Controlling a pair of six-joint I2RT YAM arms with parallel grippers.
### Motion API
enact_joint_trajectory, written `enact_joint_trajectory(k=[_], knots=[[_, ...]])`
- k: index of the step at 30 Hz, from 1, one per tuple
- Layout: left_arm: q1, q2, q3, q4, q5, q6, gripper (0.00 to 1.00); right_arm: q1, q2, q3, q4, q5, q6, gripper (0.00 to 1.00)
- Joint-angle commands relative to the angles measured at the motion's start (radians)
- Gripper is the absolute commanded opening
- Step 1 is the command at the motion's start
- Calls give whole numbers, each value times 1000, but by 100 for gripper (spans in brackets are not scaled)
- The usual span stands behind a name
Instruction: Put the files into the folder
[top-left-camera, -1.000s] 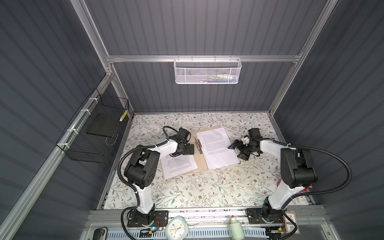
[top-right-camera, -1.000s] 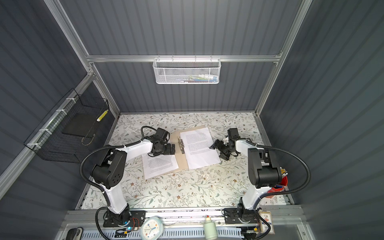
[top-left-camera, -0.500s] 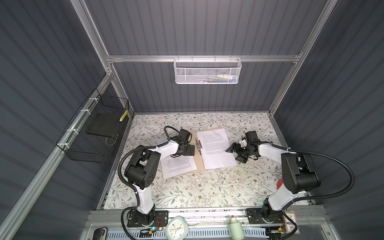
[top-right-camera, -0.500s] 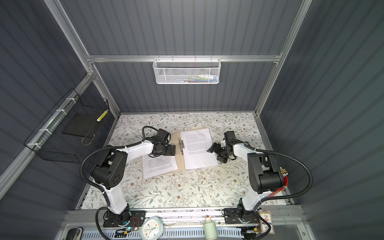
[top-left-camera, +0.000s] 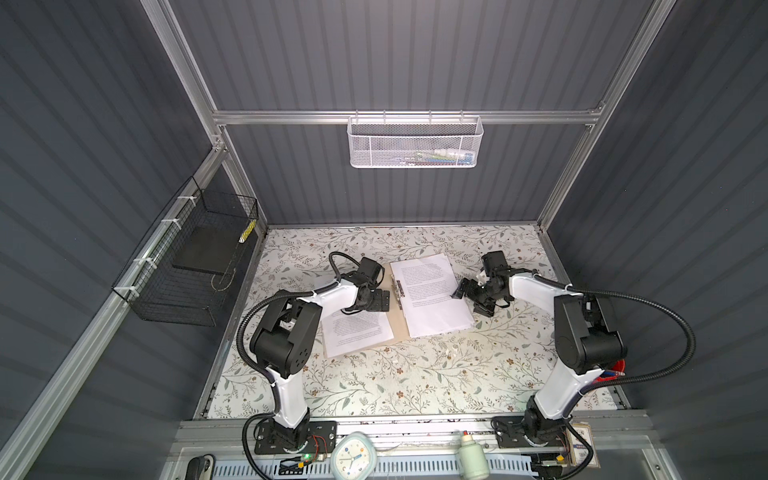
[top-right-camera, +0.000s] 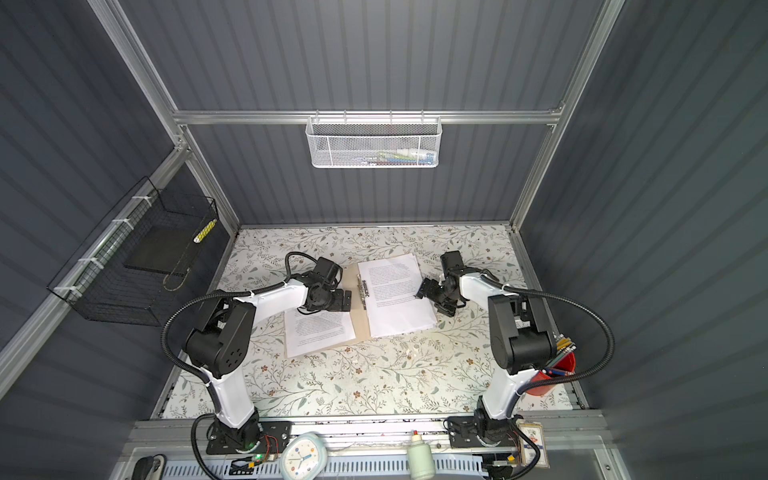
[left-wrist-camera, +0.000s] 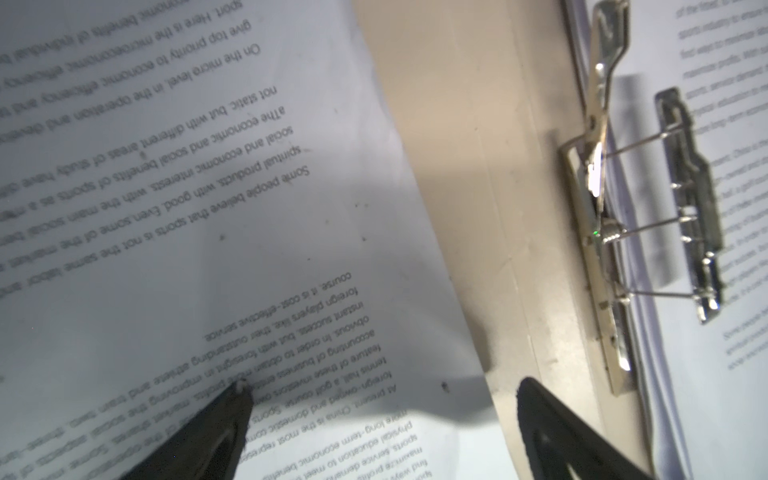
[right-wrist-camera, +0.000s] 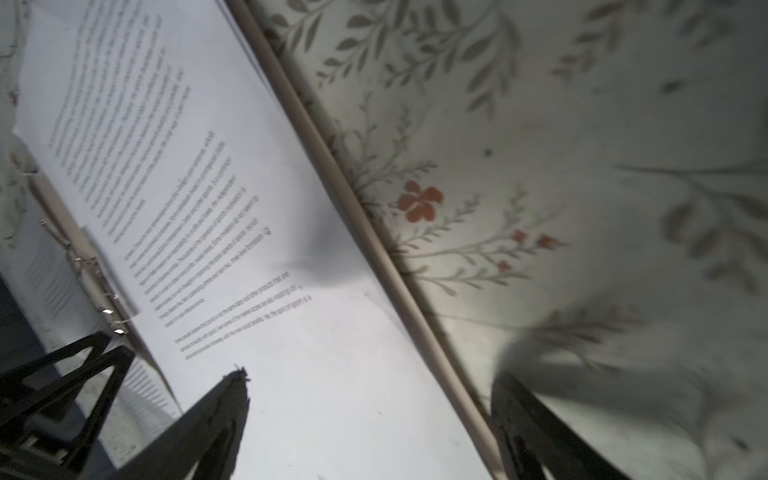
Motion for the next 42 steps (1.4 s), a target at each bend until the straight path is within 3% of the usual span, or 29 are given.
enact_joint_trajectory(k=[1, 4, 9, 11, 15, 17, 20, 26, 33, 39, 42], knots=[[-6, 38, -30, -156, 214, -51, 100, 24, -62, 80, -116, 154, -42, 92], [30, -20, 11, -148, 302, -93, 100, 70, -29, 169, -115, 71, -79, 88], [107, -39, 96, -111, 406, -160, 99, 82, 115, 275, -74, -50, -75, 72], [124, -10, 139, -76, 436, -180, 98, 94, 178, 329, -70, -134, -83, 62], [142, 40, 217, -15, 452, -226, 95, 133, 260, 388, -68, -156, -77, 36], [142, 73, 227, 48, 475, -270, 87, 141, 291, 395, -60, -178, -60, 28], [142, 164, 322, 46, 492, -275, 71, 150, 317, 396, -54, -182, -50, 23], [140, 278, 416, 104, 533, -286, 49, 167, 345, 384, -46, -183, -34, 22], [134, 329, 421, 139, 571, -341, 46, 166, 367, 377, -37, -189, -14, 20], [122, 343, 402, 218, 648, -395, 33, 167, 380, 376, -25, -200, 5, 19], [115, 340, 395, 223, 668, -410, 32, 165, 386, 377, -20, -203, 14, 19]])
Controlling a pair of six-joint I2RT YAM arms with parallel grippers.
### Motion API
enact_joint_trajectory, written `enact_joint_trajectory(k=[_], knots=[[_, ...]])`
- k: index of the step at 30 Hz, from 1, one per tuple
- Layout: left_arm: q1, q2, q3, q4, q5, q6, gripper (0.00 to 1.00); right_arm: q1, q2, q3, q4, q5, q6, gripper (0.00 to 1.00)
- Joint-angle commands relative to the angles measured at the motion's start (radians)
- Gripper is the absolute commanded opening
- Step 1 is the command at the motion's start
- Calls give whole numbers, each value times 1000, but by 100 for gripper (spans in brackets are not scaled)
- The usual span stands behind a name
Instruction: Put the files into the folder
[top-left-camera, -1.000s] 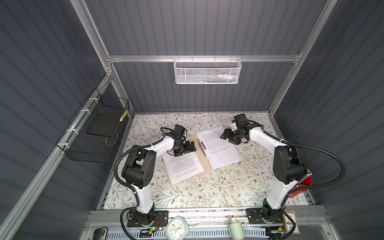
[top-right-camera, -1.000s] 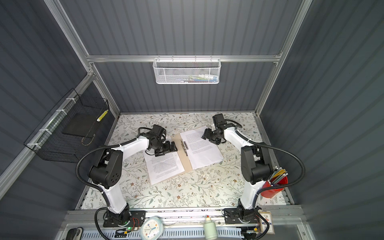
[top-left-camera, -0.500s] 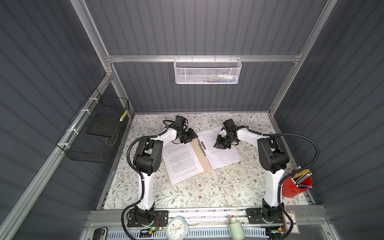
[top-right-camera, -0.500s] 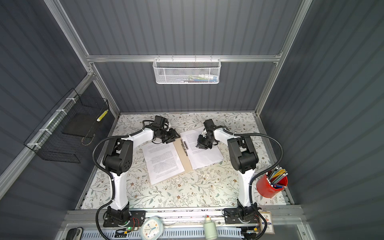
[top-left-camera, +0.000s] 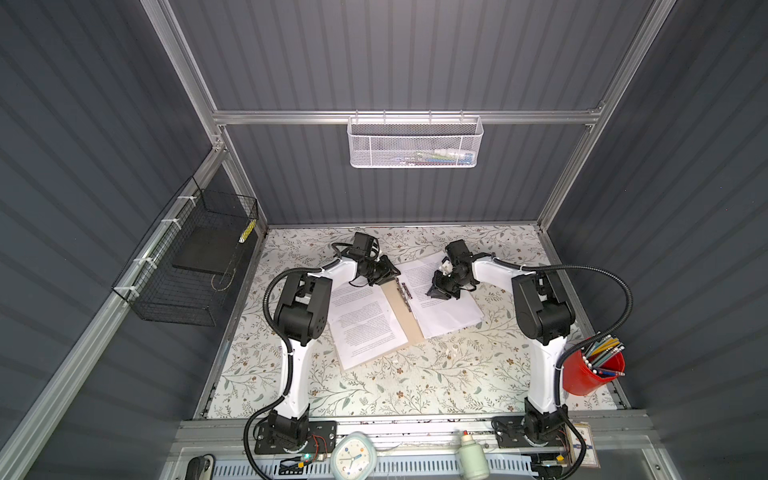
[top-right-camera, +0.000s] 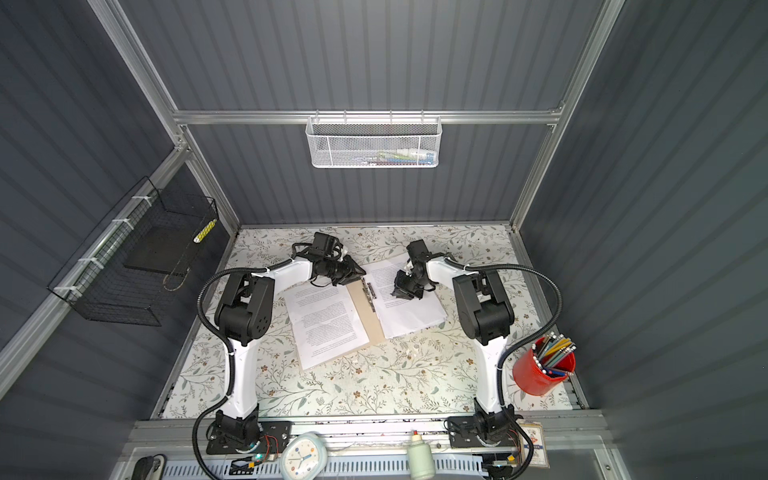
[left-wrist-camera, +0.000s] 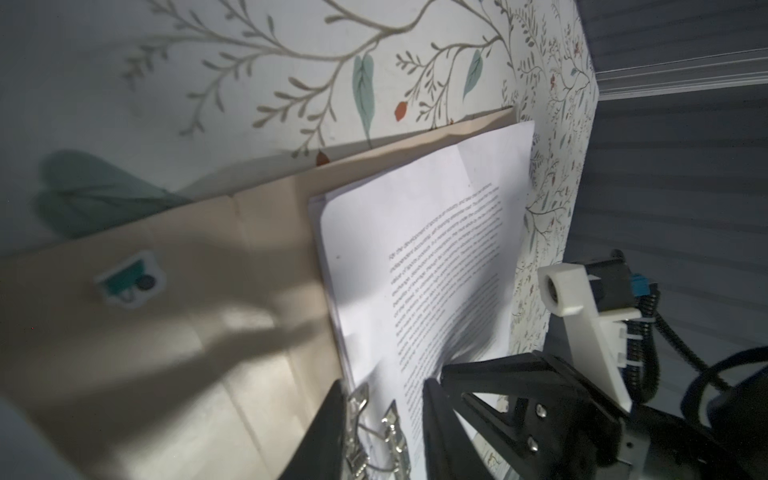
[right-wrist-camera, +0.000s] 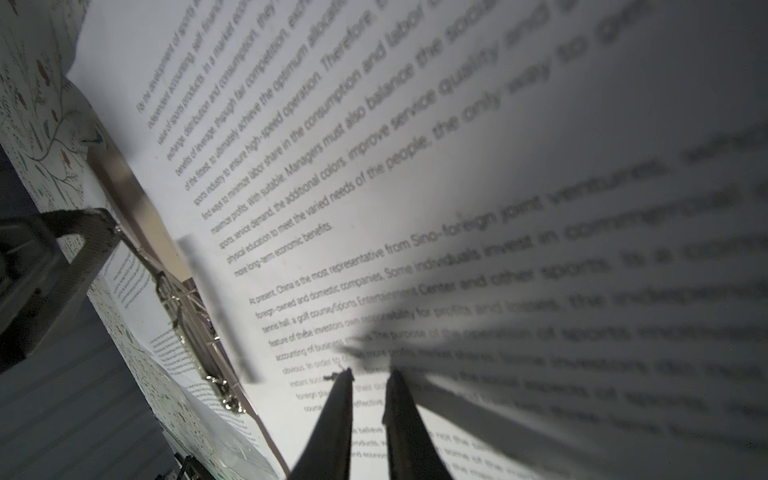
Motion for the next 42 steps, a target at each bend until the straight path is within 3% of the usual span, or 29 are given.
enact_joint_trajectory(k=[1, 9, 14, 18, 21, 27, 36, 42], knots=[[-12, 18, -9, 45, 68, -45, 31, 1, 28, 5, 0, -14, 16, 18], [-7, -13, -60, 88, 102, -72, 32, 1, 35, -1, 16, -28, 28, 17], [12, -24, -46, 37, -1, -12, 33, 1, 40, -10, 28, -40, 30, 17], [16, -13, -62, 110, 40, -36, 34, 0, 49, -10, 30, -48, 33, 17], [27, -40, -107, 219, 70, -75, 38, -1, 55, -14, 35, -56, 38, 17], [44, -46, -129, 221, 51, -69, 43, -1, 64, -12, 40, -67, 41, 16], [75, -78, -148, 272, 66, -48, 67, -4, 76, -14, 40, -76, 41, 16], [78, -70, -210, 278, 81, -63, 67, -5, 82, -17, 48, -82, 46, 15]])
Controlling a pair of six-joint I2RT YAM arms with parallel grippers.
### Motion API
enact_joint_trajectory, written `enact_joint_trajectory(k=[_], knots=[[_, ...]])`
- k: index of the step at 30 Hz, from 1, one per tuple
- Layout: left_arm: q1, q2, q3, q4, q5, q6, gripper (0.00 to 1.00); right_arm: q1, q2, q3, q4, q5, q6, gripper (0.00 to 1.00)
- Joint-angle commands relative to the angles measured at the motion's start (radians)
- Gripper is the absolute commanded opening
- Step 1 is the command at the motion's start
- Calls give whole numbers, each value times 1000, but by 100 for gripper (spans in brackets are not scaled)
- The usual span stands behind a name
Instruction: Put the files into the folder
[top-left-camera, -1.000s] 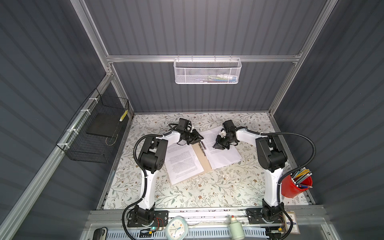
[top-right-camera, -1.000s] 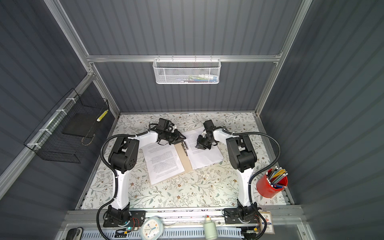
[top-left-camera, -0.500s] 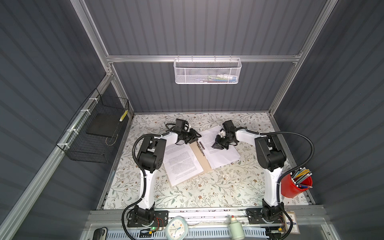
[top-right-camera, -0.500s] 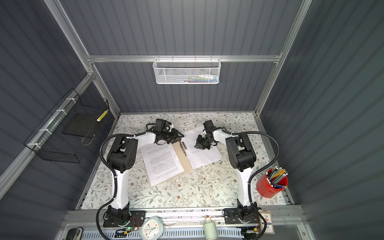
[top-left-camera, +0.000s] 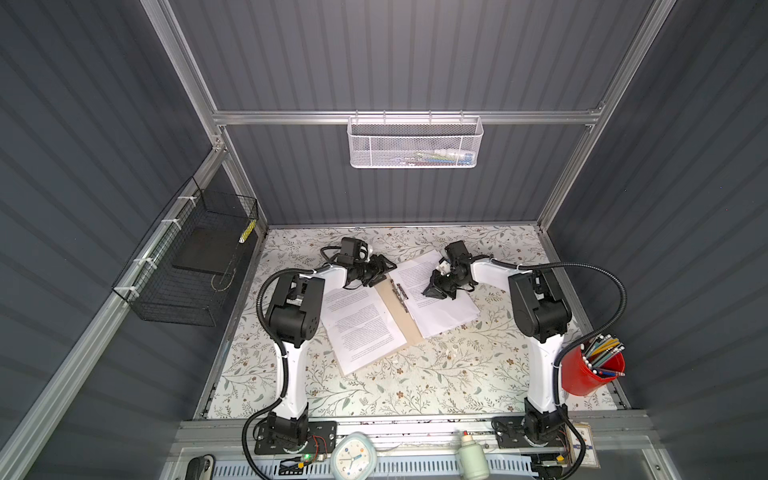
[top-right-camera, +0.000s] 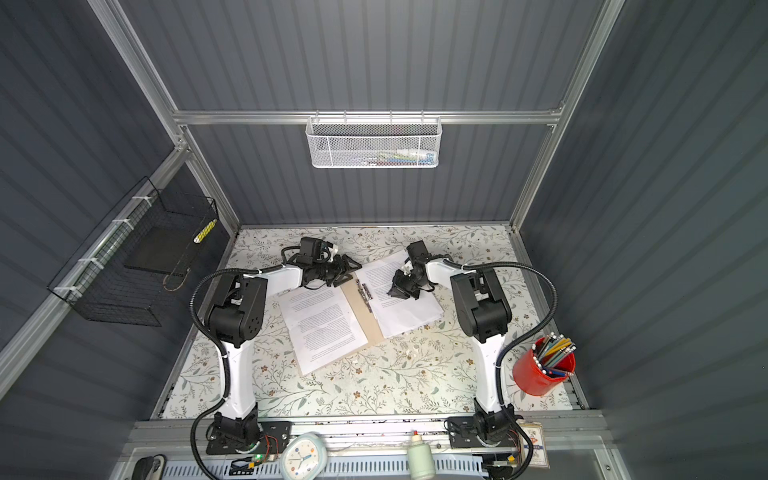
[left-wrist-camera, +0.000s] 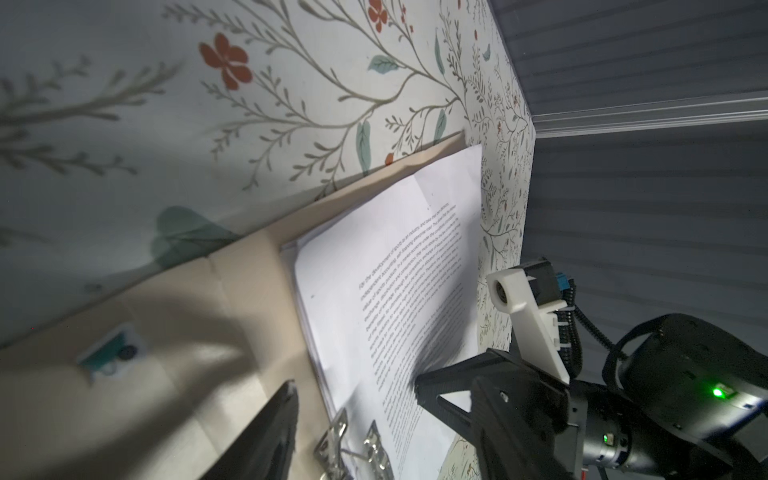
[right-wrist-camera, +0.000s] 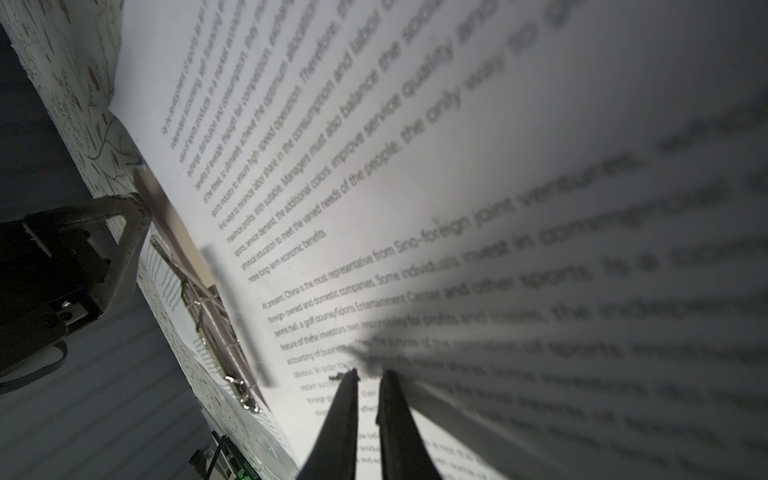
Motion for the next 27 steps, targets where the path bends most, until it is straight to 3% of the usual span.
enact_joint_trajectory(k=[1, 15, 27], knots=[[-1, -20, -48, 30, 28, -11, 67, 0, 47, -15, -25, 13, 12, 15], [-51, -54, -127, 208, 110, -145, 67, -1, 49, -22, -16, 8, 21, 15], [-67, -179, -233, 217, 116, -169, 67, -1, 53, -25, -7, 0, 36, 15]])
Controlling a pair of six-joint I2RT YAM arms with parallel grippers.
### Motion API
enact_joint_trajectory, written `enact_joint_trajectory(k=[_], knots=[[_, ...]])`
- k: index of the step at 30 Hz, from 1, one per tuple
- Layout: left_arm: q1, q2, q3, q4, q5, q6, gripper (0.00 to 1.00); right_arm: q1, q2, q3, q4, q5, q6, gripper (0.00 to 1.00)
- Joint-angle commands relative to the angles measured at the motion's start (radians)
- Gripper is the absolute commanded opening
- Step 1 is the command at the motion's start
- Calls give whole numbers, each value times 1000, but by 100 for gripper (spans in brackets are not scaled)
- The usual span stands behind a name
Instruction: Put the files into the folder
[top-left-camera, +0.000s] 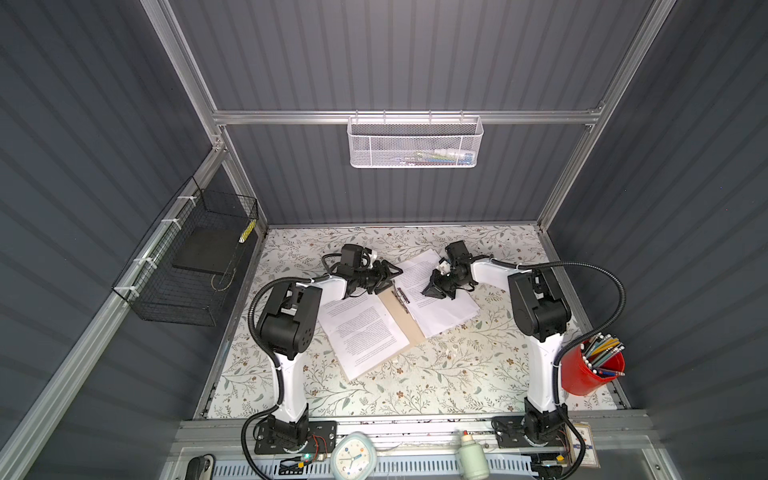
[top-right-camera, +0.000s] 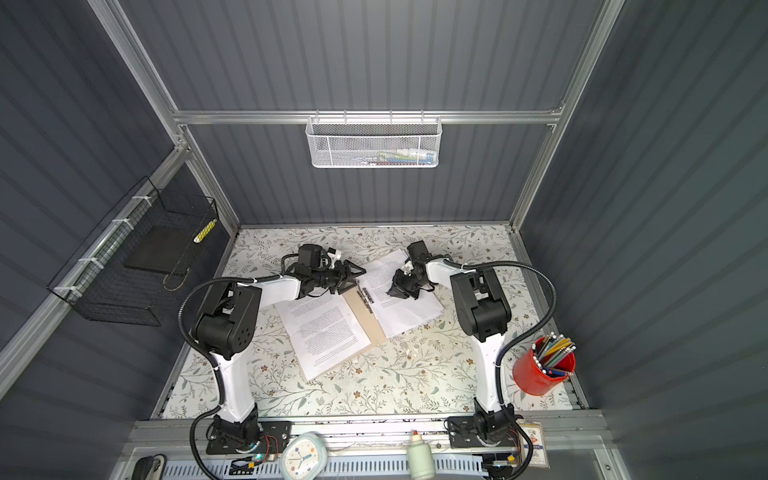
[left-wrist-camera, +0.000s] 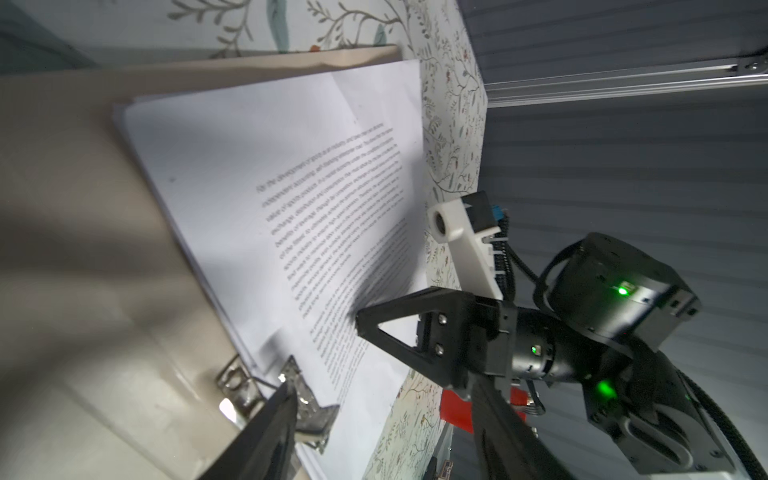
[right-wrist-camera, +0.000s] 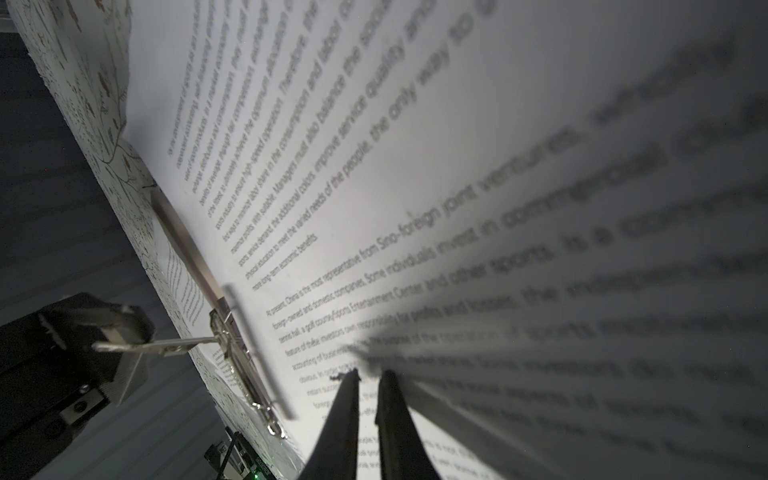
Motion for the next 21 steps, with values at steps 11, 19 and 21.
enact_joint_trajectory(k=[11, 19, 21], knots=[[-75, -16, -102, 94, 61, -47, 67, 3, -15, -49, 38, -11, 50, 17], [-94, -11, -150, 80, 28, 3, 67, -1, -209, -114, 78, 34, 119, 33], [-95, -11, -150, 77, 14, 8, 67, -3, -288, -161, 75, 59, 133, 37]])
